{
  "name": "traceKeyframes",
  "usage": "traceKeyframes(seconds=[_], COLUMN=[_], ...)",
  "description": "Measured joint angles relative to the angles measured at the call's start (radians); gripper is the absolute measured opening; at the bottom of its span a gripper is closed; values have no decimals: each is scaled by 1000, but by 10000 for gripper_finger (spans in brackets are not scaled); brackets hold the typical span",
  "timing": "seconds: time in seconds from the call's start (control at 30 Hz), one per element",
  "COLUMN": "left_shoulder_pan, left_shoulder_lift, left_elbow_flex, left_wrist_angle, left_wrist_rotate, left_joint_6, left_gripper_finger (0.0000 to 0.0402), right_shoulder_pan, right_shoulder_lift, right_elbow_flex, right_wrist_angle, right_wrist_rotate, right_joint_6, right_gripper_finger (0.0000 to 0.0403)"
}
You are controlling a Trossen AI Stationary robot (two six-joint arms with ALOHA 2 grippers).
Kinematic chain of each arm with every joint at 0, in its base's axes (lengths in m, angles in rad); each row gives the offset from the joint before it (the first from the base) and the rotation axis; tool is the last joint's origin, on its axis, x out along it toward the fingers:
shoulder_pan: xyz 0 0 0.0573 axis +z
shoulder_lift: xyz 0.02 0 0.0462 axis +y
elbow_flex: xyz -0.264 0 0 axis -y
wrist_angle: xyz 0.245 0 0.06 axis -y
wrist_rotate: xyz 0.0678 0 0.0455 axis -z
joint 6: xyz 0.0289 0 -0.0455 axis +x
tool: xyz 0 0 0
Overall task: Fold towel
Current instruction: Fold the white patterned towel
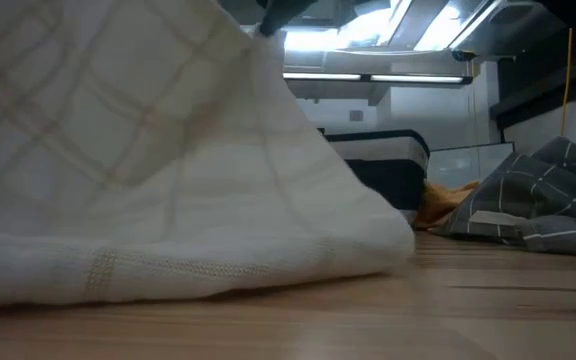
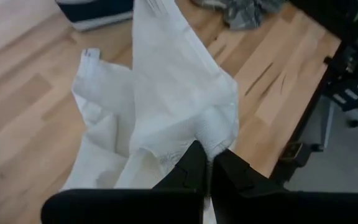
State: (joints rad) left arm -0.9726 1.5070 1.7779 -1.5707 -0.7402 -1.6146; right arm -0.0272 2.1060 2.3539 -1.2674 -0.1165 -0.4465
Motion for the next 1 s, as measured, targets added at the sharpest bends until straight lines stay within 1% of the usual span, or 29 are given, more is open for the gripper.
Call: traceKeyframes(seconds=[0.13,0.27,0.33,0.43,0.53,0.63,0.7,0.77,0.83,0.93,1.0], left_shoulder_pan=[8,5,5,5,5,6,6,7,7,7,7], left_shoulder_lift=[-49,-102,-133,-187,-241,-289,-321,-350,-377,-404,-415], left_elbow_flex=[0,0,0,0,0,0,0,0,0,0,0], left_wrist_angle=[-1,0,0,0,0,3,22,41,68,63,62], left_wrist_rotate=[-5,-38,-78,-110,-193,-315,-402,-464,-499,-505,-505], left_joint_6=[7,28,58,144,279,406,457,470,454,420,426], left_gripper_finger=[0,0,0,0,0,0,0,0,0,0,0], right_shoulder_pan=[-10,-15,-13,-12,-12,-12,-12,-12,-12,-12,-12], right_shoulder_lift=[-14,-24,-24,-24,-24,-24,-24,-24,-24,-24,-24], right_elbow_flex=[1,0,0,0,0,0,0,0,0,0,0], right_wrist_angle=[-16,-48,-54,-60,-66,-66,-66,-66,-65,-59,-59], right_wrist_rotate=[-20,-50,-60,-81,-115,-130,-145,-153,-165,-166,-166], right_joint_6=[-3,-4,-4,-4,-4,-4,-4,-4,-4,-3,1], right_gripper_finger=[0,0,0,0,0,0,0,0,0,0,0])
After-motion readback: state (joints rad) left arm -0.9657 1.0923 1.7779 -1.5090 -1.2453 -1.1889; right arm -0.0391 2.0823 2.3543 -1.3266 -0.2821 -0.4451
